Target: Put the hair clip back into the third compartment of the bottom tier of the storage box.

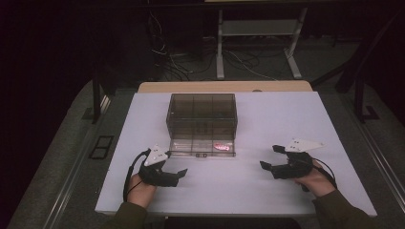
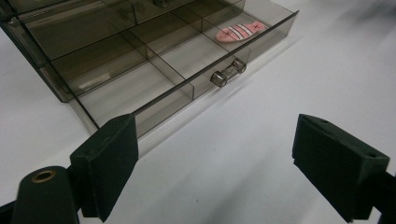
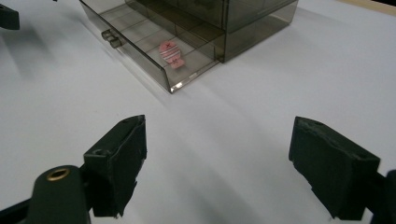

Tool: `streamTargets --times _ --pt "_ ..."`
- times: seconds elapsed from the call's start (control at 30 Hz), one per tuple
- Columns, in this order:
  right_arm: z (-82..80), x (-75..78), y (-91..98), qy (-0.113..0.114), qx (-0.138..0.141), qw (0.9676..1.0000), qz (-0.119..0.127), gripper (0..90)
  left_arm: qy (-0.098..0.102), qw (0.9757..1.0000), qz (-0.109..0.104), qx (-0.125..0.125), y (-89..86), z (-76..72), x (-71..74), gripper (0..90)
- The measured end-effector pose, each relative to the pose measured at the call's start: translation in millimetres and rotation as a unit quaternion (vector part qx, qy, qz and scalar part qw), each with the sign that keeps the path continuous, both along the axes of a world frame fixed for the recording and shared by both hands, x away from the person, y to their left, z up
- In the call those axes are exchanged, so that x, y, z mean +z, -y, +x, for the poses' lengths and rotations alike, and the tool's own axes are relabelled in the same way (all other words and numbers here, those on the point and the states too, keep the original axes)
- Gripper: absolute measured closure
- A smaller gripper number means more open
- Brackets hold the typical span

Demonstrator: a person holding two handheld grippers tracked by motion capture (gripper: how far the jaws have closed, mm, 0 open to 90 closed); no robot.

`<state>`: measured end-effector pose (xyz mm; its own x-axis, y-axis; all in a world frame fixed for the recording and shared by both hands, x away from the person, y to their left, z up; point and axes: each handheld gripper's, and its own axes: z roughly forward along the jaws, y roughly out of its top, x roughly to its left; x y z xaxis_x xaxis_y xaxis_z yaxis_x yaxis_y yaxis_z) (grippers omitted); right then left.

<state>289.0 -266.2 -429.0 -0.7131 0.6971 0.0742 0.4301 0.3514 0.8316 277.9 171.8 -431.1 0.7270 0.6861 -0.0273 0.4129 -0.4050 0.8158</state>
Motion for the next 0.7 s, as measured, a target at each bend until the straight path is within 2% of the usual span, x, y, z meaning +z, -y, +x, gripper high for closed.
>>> streamTargets --times 0.6,0.7 --pt "-18.7 -7.1 21.0 -0.006 -0.016 0.9998 0.006 18.1 -0.001 1.0000 -0.003 0.004 0.4 0.1 -0.3 13.6" --pt "-21.4 -8.3 23.5 -0.008 -0.019 0.9998 0.006 18.1 -0.001 1.0000 0.005 0.001 -1.0 0.4 0.2 13.6"
